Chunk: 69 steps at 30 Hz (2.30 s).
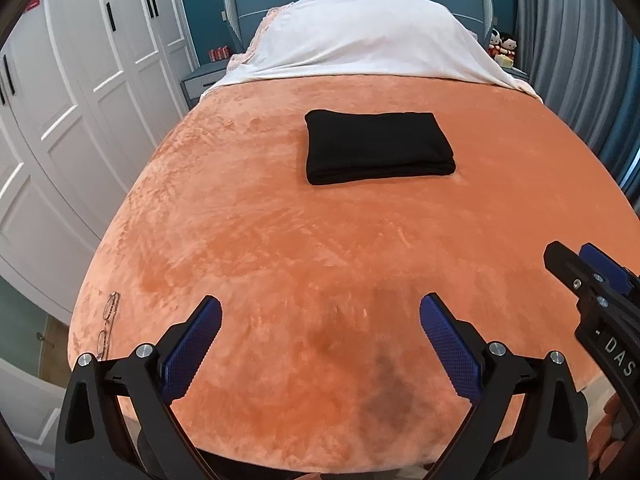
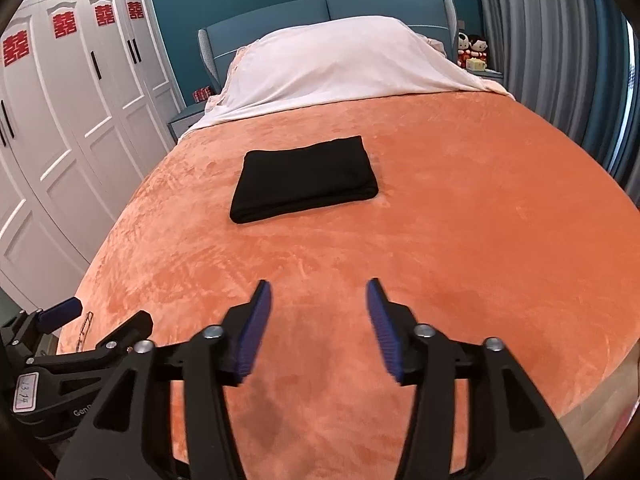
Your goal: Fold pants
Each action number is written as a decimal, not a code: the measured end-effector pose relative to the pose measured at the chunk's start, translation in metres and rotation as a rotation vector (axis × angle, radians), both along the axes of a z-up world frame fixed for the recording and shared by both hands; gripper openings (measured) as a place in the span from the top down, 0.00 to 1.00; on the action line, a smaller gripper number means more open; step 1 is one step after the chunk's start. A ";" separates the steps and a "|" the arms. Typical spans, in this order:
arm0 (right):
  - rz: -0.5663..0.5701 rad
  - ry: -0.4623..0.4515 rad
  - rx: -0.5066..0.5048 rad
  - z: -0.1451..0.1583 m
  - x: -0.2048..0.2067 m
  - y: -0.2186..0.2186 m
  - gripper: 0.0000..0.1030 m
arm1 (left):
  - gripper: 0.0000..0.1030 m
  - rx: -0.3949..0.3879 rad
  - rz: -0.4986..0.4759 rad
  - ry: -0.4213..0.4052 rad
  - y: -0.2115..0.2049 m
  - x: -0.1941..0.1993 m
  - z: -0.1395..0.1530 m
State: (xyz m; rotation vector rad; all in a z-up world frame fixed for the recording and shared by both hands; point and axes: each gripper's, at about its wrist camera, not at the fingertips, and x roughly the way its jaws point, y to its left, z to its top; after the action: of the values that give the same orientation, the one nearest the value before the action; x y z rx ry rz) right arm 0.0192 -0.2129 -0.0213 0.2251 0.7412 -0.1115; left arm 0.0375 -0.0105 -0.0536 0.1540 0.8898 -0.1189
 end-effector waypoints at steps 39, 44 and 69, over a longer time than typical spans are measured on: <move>-0.017 -0.011 -0.066 0.012 -0.047 0.020 0.36 | 0.05 0.019 -0.026 -0.014 0.005 -0.059 0.008; -0.015 -0.012 -0.066 0.011 -0.048 0.021 0.36 | 0.05 0.023 -0.030 -0.015 0.005 -0.059 0.009; -0.011 -0.011 -0.063 0.012 -0.049 0.022 0.35 | 0.05 0.020 -0.029 -0.008 0.007 -0.056 0.011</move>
State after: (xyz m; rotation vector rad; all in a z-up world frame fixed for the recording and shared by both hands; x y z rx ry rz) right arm -0.0296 -0.1905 -0.0089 0.1694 0.7245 -0.1439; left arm -0.0182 -0.0039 -0.0423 0.1859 0.8814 -0.1361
